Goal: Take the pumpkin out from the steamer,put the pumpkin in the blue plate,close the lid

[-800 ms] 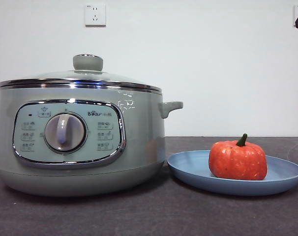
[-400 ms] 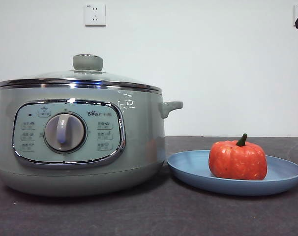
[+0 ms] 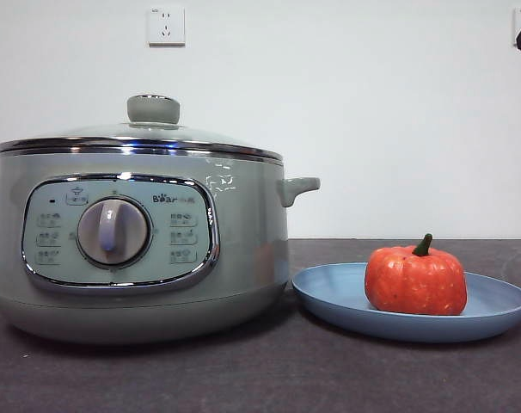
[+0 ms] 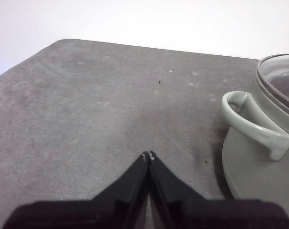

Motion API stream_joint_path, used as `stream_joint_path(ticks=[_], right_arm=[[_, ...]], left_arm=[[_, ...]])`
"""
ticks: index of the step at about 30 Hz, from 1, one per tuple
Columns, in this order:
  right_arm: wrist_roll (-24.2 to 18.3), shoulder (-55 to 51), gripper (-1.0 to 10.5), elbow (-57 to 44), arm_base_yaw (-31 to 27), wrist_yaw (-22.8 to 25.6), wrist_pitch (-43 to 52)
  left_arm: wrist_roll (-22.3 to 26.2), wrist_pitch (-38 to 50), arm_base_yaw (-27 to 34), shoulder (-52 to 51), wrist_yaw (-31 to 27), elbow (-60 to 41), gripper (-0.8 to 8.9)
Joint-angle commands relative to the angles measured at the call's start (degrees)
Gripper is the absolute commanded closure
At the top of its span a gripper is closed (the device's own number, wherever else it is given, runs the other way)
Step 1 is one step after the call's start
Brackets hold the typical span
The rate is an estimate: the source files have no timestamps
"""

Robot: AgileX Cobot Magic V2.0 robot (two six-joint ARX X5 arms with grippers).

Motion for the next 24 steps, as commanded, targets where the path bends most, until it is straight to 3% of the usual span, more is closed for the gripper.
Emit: stream_joint_path(ticks=[1,12,16,20,24], right_arm=[[0.33,-0.11,9.6,-0.28,-0.02,0.22,0.31],[-0.81,-0.15,9.6,-0.28,-0.02,0.24,-0.90],[-5.86,-1.42,9.6,-0.31,-0.48,0.31,-4.31],[-10.86,-5.68,9.6,-2.03,-5.35,-1.66,-5.05],[-12.81,-11.43,9.6,-7.04,-16.09,-11.28,0.79]], left_arm=[[-0.55,0.20,0.24,-0.17,-0.11,-0.87,8.17],[-0.55,0.20,0.24,-0.17,-0.13,-0.87,8.17],[-0.55,0.20,0.24,-0.17,-0.11,-0.87,8.17],[-0.55,0.20,0.24,-0.17,-0.13,-0.87,8.17],[-0.55,0.20,0.24,-0.17,-0.11,-0.87,8.17]])
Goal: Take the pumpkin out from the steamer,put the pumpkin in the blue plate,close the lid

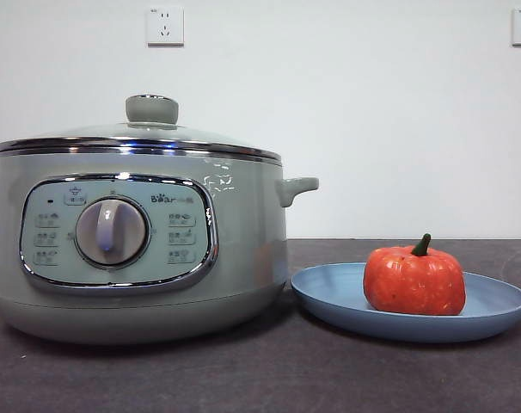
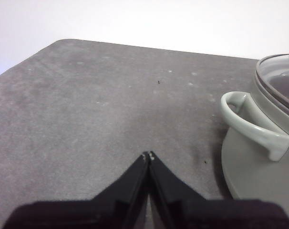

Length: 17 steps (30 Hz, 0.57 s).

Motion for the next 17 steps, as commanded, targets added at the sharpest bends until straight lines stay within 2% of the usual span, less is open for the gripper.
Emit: stream_joint_path(ticks=[1,4,7,17], right_arm=[[-2.99,-4.11,9.6,-5.07,-8.79,-7.72,4.52],[-3.06,-8.24,9.6,-10.49,-16.04,-11.74,9.90],[-2.97,-11.74,9.6,-15.63,-19.76,-14.71,12.55],[-2.27,-21.31,9.6,-26.27,-21.86,-14.86,12.55]], left_arm=[[-0.55,0.20,0.22,-0.17,-0.15,-0.87,8.17],[-0.55,0.20,0.22,-0.17,-0.13,-0.87,8.17],[-0.55,0.20,0.22,-0.17,-0.15,-0.87,8.17],[-0.55,0.20,0.22,-0.17,-0.15,-0.87,8.17]])
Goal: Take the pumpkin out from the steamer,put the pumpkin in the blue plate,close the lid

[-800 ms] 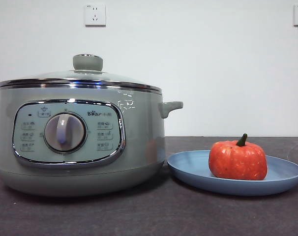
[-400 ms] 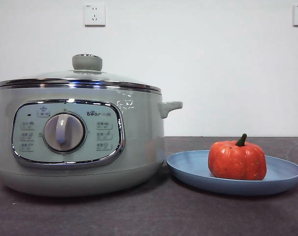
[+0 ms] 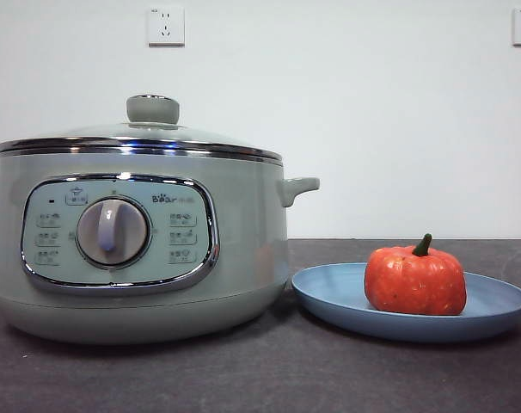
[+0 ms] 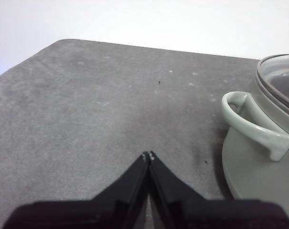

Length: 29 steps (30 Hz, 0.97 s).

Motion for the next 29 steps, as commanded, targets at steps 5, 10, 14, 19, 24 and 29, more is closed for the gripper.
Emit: stream_joint_path(ticks=[5,10,14,19,24,29], right_arm=[[1.29,-2.82,9.6,-3.52,-0.17,-0.24,-0.74],[8.70,-2.71,9.6,-3.50,-0.17,-0.20,-2.38],[13.68,-2.12,9.6,-3.48,-0.17,0.02,-2.54],[13.68,-2.05,9.6,-3.48,-0.17,0.02,-2.54],[13.68,-2.05,9.6,-3.48,-0.17,0.02,-2.54],[13.68,-2.05,9.6,-3.48,-0.17,0.02,-2.54]], left_arm=[[-0.55,0.20,0.22,-0.17,-0.15,-0.87,8.17],[-0.55,0.20,0.22,-0.17,-0.15,-0.87,8.17],[-0.55,0.20,0.22,-0.17,-0.15,-0.87,8.17],[-0.55,0.20,0.22,-0.17,-0.15,-0.87,8.17],[-0.55,0.20,0.22,-0.17,-0.15,-0.87,8.17],[-0.55,0.20,0.22,-0.17,-0.15,-0.87,8.17]])
